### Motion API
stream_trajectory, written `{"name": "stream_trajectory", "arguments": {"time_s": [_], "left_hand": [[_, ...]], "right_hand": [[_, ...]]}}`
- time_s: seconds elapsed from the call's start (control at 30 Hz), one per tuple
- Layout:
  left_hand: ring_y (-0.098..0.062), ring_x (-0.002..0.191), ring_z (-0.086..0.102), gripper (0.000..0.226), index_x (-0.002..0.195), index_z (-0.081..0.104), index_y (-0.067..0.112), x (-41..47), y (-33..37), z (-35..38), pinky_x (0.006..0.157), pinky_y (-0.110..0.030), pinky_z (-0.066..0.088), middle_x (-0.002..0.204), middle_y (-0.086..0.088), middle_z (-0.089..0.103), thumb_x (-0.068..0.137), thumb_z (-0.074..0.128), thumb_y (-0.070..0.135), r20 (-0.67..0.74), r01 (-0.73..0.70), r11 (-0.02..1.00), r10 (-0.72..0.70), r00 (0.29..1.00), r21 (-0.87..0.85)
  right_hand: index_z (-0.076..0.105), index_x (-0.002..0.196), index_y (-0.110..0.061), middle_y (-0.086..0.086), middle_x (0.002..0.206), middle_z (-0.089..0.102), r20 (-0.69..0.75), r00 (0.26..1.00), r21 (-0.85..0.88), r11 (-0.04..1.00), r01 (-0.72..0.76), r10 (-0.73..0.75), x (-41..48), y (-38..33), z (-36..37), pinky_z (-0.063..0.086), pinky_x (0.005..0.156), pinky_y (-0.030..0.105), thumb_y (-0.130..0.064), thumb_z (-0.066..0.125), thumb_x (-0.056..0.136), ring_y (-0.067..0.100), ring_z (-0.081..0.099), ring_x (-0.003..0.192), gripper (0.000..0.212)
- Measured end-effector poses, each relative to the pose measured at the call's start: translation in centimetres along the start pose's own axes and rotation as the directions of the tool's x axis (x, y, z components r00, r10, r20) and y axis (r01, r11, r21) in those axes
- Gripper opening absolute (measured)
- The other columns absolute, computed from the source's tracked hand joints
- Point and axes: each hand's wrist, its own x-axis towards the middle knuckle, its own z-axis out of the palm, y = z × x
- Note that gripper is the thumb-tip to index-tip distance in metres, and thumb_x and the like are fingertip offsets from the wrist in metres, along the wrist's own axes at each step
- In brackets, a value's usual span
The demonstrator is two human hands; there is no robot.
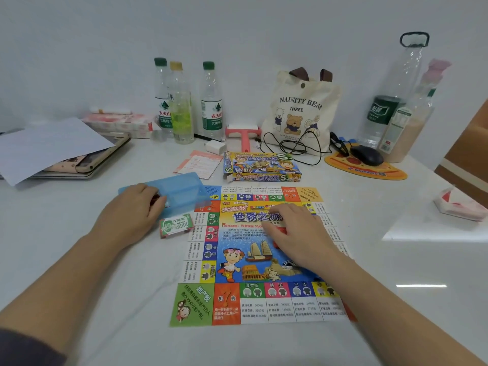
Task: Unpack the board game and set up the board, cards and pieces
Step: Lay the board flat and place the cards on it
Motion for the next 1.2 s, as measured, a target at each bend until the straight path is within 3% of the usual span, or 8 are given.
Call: {"name": "stream_trajectory", "arguments": {"time_s": [0.23,0.57,0.87,1.07,1.2], "left_hand": [[-0.023,0.086,0.053,0.033,0.085,0.06,0.016,0.2,0.0,-0.2,0.066,-0.039,0.047,0.087,0.0,0.052,0.095,0.037,0.037,-0.012,-0.088,0.995,0.088,0.996,0.045],[-0.019,0.081,0.048,0.054,0.083,0.053,0.018,0.6,-0.4,-0.4,0.063,-0.036,0.045,0.084,0.003,0.05,0.082,0.027,0.065,0.015,-0.166,0.983,0.165,0.986,0.08],[-0.02,0.081,0.049,0.058,0.083,0.055,0.017,1.1,-1.1,-0.1,0.063,-0.035,0.043,0.085,0.001,0.051,0.078,0.031,0.069,-0.004,-0.152,0.982,0.153,0.988,0.11],[-0.017,0.085,0.051,0.038,0.083,0.051,0.021,1.4,-0.6,-0.1,0.059,-0.032,0.037,0.087,0.005,0.052,0.085,0.048,0.058,0.013,-0.194,0.973,0.194,0.981,0.127],[-0.02,0.087,0.054,0.029,0.088,0.051,0.02,1.5,-0.1,-0.2,0.059,-0.031,0.03,0.089,0.002,0.056,0.092,0.047,0.048,0.051,-0.247,0.963,0.242,0.969,0.109]], "right_hand": [[0.046,0.132,-0.03,-0.01,0.135,0.049,-0.006,1.0,-0.01,1.0,0.017,-0.017,0.1,0.1,0.2,0.032,0.103,0.039,-0.054,0.039,0.095,0.013,0.04,0.126,0.045],[0.047,0.13,-0.029,-0.011,0.135,0.046,0.003,0.999,-0.03,0.998,0.052,-0.052,-0.1,0.3,0.4,0.029,0.103,0.037,-0.053,0.039,0.095,0.012,0.038,0.126,0.043],[0.046,0.131,-0.029,-0.01,0.137,0.044,0.003,0.997,-0.054,0.996,0.077,-0.077,-0.2,0.2,0.7,0.028,0.104,0.037,-0.051,0.039,0.096,0.013,0.036,0.128,0.042],[0.043,0.133,-0.031,-0.011,0.139,0.042,-0.006,0.996,-0.078,0.993,0.091,-0.092,-0.1,0.3,1.0,0.027,0.106,0.036,-0.053,0.039,0.095,0.013,0.035,0.13,0.044],[0.043,0.134,-0.031,-0.011,0.14,0.041,0.0,0.996,-0.072,0.993,0.091,-0.091,-0.1,0.3,1.1,0.025,0.108,0.036,-0.052,0.04,0.095,0.013,0.033,0.131,0.044]]}}
